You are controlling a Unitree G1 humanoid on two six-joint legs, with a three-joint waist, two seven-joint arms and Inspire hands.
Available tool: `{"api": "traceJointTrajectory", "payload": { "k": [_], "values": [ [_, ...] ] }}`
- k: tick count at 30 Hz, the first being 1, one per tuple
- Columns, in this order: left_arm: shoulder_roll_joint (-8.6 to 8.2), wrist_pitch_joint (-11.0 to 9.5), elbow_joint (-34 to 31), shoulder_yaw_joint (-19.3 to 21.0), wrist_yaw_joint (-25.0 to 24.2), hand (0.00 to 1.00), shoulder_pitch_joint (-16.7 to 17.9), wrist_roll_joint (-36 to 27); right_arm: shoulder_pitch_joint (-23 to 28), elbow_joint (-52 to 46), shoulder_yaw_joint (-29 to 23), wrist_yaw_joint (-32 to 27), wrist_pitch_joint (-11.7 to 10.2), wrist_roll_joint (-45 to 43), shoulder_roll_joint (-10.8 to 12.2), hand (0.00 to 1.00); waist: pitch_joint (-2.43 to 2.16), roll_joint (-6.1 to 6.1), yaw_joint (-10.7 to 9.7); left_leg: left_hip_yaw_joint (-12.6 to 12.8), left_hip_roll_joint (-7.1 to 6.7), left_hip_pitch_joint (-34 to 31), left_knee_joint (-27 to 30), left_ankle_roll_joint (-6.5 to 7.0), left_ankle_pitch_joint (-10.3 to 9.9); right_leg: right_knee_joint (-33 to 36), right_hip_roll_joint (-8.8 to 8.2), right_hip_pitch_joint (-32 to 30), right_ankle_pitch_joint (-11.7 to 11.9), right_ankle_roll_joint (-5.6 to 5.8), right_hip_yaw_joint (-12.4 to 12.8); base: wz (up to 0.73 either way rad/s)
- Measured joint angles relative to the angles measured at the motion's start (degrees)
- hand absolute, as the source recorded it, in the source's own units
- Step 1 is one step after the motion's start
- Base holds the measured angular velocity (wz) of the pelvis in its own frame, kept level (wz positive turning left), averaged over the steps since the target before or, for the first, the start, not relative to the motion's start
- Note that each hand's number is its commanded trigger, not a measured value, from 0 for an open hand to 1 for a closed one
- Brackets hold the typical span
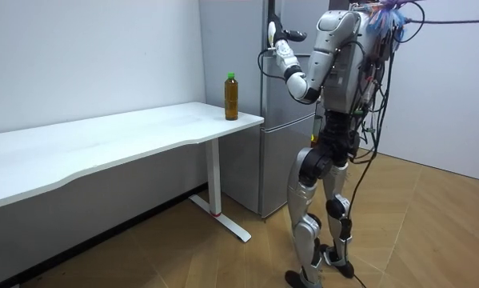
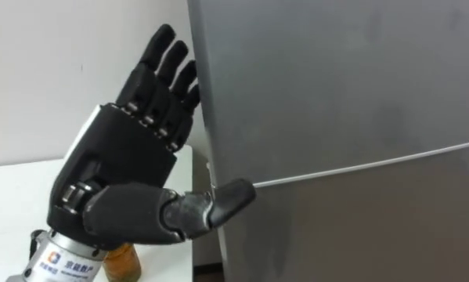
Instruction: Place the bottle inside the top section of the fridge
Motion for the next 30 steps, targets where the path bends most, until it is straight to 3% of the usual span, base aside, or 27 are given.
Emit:
{"api": "traceJointTrajectory", "payload": {
  "k": [5, 10, 11, 12, 13, 14, 20, 24, 25, 30],
  "values": [
    [-0.46, 0.2, 0.0, -0.7, 0.0, 0.0, 0.0, 0.1, 0.2, -0.3, -0.2, 0.0, 0.3, 0.8, 0.0, 0.0, -0.33, 0.5, -0.9, 0.0, 0.03, -0.2, 0.0, 0.0, 0.0, -0.1, 0.05, 0.2, 0.0, 0.0, -0.1, 0.0],
    [-0.19, 0.1, 0.3, -0.7, -0.1, 0.01, 0.0, 0.0, 0.8, -0.2, -1.3, 0.2, -0.7, 1.7, 0.1, 0.0, -0.36, 0.58, -2.1, 0.0, -0.02, 0.3, -0.1, 0.0, 0.0, -0.3, 0.03, 1.3, 0.0, -0.01, -0.9, 0.11],
    [-0.08, 0.0, 0.8, -0.5, -0.1, 0.25, -0.1, 0.0, 1.0, -0.1, -1.3, 0.3, -1.0, 2.4, 0.0, 0.0, -0.25, 0.43, -2.5, 0.0, -0.07, 0.6, -0.1, 0.0, 0.0, -0.6, 0.02, 1.9, 0.0, 0.01, -0.8, 0.07],
    [-0.03, -0.1, 1.0, -0.5, -0.1, 0.69, -0.1, 0.0, 1.4, -0.1, -1.3, 0.3, -1.1, 2.5, -0.1, 0.0, -0.24, 0.47, -2.6, 0.0, -0.12, 0.8, -0.1, 0.0, 0.0, -1.0, 0.03, 2.2, 0.1, 0.06, -0.8, 0.0],
    [-0.02, -0.5, 1.5, -0.3, -0.1, 0.75, -0.1, 0.0, 1.4, -0.2, -1.4, 0.4, -1.3, 2.6, -0.3, 0.0, -0.1, 0.69, -2.6, 0.0, -0.12, 1.0, -0.1, 0.0, 0.0, -1.0, 0.03, 2.4, 0.1, 0.07, -0.7, 0.0],
    [-0.07, -0.7, 1.7, -0.2, -0.1, 1.0, -0.1, 0.0, 1.6, -0.4, -1.8, 0.6, -1.6, 2.7, -0.3, 0.0, -0.02, 1.05, -2.6, 0.1, -0.07, 0.9, -0.1, -0.01, 0.0, -1.0, 0.06, 2.3, 0.1, 0.07, -0.5, -0.03],
    [-0.08, -0.8, 3.2, 3.0, 1.0, 1.0, -0.1, -2.2, 2.0, -0.8, -2.4, 0.8, -1.6, 4.4, -0.6, 0.0, -0.02, 1.63, -2.5, 0.4, 0.02, 0.5, -0.1, 0.01, 0.0, -0.7, 0.08, 1.8, 0.1, 0.08, -0.4, 0.02],
    [0.12, -2.4, 3.3, 2.2, 0.7, 0.99, 0.4, -4.3, 2.1, -0.8, -2.4, 1.0, -1.7, 4.6, -0.6, 0.0, -0.02, 1.53, -2.5, 0.6, 0.0, 0.5, -0.1, 0.03, 0.0, -0.6, 0.03, 1.7, 0.1, 0.1, 0.1, -0.02],
    [0.64, -3.3, 3.3, 1.3, 0.6, 0.74, 0.9, -4.7, 2.0, -0.8, -2.3, 1.0, -1.8, 4.6, -0.6, 0.0, 0.02, 1.42, -2.5, 0.6, -0.02, 0.5, -0.1, 0.04, 0.0, -0.6, 0.0, 1.6, 0.1, 0.1, 0.1, 0.0],
    [1.12, -4.3, 3.3, 0.3, 0.4, 0.62, 1.0, -6.8, 2.0, -0.8, -2.3, 1.0, -2.0, 4.6, -0.6, 0.0, 0.13, 1.13, -2.5, 0.7, -0.01, 0.5, -0.1, 0.07, 0.0, -0.4, -0.01, 1.4, 0.2, 0.13, 0.4, -0.02]
  ]
}}
